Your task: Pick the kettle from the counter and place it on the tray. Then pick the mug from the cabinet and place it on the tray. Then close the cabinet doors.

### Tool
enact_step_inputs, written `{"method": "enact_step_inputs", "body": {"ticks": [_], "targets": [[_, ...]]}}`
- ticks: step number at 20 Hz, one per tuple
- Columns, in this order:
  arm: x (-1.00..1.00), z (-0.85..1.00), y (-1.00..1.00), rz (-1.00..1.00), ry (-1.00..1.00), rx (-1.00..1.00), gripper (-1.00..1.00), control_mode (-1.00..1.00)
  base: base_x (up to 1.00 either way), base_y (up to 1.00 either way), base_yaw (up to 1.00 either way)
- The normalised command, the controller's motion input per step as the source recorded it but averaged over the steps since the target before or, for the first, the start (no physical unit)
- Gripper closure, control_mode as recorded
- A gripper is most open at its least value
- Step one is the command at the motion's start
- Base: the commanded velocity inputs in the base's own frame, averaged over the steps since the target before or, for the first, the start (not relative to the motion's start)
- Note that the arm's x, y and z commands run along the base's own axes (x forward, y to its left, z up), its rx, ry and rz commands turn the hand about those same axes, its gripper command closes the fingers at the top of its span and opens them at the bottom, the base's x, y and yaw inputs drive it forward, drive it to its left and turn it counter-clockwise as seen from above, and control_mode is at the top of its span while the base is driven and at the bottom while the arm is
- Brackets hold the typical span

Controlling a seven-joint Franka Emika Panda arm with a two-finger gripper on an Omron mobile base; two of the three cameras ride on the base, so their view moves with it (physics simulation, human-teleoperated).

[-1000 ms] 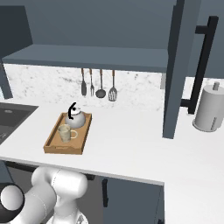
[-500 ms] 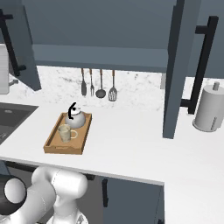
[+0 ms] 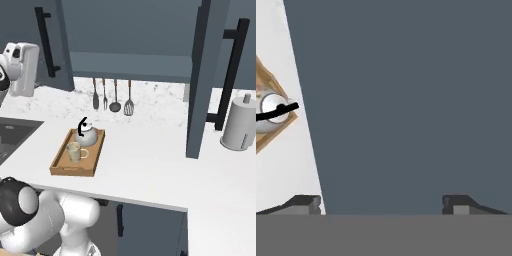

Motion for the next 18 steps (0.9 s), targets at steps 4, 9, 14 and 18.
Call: {"method": "enact_step_inputs", "body": {"ticks": [4,9,14,18], "targets": [[0.99,-0.29,-0.29,0.05,0.03,0.04,-1.0,-1.0,0.0,0.0,0.0],[0.85,-0.24,-0.08,0.06,0.0,0.0,-1.0,-1.0,0.0,0.0,0.0],[0.63,-0.06,0.0,0.07,0.0,0.0,-1.0,-1.0,0.0,0.0,0.0],[0.49,-0.25,0.04,0.06,0.0,-0.11,-1.0,-1.0,0.0,0.0,0.0]]}}
